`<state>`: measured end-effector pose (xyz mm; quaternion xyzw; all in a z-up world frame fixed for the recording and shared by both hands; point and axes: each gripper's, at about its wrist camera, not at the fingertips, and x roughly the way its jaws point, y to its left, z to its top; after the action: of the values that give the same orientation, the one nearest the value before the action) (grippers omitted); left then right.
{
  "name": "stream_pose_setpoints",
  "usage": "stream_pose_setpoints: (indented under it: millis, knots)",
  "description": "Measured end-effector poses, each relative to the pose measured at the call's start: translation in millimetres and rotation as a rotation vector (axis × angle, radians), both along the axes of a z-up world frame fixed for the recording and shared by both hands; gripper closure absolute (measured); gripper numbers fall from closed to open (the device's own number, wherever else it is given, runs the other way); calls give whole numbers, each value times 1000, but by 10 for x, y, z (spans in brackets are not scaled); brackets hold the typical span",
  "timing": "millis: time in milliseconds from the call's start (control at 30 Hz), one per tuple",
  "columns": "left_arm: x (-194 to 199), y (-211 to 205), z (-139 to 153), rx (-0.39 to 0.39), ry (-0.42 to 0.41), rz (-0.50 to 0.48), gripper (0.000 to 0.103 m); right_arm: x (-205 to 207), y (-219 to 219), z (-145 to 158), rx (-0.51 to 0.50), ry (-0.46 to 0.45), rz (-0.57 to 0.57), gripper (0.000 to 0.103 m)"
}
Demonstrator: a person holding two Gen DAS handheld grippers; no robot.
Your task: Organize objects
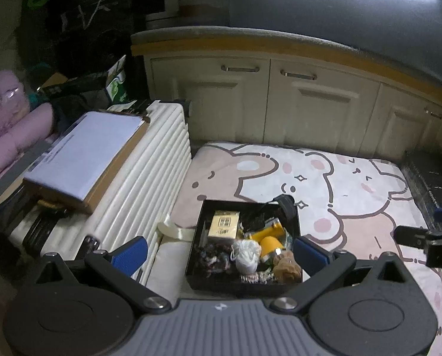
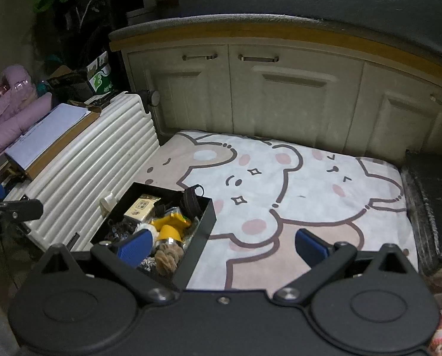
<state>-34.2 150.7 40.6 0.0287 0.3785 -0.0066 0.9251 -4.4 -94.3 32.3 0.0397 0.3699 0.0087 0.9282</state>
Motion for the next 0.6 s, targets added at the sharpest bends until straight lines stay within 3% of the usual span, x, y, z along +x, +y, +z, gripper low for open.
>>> stream_pose_setpoints:
  millis: [267,600]
  knots:
    - [-274,46,-72,-29,38,13,0,-293,-42,85,-6,-18,4,0]
    - [-466,-99,-168,25,40,-17,0,-511,95,69,-59,-40,33,0]
